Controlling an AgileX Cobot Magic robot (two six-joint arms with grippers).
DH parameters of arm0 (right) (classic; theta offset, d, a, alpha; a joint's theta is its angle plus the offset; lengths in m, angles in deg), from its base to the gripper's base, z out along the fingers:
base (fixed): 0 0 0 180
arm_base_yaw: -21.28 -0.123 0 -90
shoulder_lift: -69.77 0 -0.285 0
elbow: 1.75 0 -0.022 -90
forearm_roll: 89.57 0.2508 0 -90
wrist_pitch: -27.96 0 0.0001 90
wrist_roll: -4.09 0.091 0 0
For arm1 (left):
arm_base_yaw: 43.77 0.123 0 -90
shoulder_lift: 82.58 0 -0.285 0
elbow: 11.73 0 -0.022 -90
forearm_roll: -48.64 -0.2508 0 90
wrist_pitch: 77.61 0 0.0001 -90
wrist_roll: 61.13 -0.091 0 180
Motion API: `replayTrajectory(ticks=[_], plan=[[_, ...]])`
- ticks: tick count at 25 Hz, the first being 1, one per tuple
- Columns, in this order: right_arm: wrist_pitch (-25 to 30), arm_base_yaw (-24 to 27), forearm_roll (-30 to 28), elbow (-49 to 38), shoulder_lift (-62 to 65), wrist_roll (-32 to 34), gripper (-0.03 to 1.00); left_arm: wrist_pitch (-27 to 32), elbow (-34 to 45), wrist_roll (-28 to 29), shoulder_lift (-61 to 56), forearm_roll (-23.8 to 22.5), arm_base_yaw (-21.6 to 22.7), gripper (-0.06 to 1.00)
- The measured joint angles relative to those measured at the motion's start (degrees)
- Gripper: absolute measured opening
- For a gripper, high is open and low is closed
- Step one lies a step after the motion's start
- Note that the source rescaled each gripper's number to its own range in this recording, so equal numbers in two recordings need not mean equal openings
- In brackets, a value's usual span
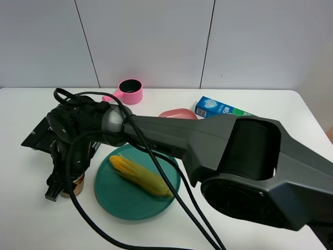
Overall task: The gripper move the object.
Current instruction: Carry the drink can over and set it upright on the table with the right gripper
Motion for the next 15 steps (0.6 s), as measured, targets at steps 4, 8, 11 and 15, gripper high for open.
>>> replayTrajectory(ticks=[4, 8, 11, 15], plan=[[0.2, 0.0, 0.1, 0.2, -0.8, -0.1, 0.0, 0.0, 0.0, 0.0, 0.0, 0.0, 0.0, 1.0], [0.6, 0.0, 0.1, 0.5, -0.9, -0.1, 0.0, 0.0, 0.0, 0.0, 0.0, 0.0, 0.0, 1.0], [0.6, 0.0, 0.1, 0.5, -1.0, -0.1, 0.0, 0.0, 0.0, 0.0, 0.0, 0.0, 0.0, 1.0], [0.6, 0.0, 0.1, 0.5, -1.0, -0.2, 0.0, 0.0, 0.0, 0.0, 0.0, 0.0, 0.0, 1.0]])
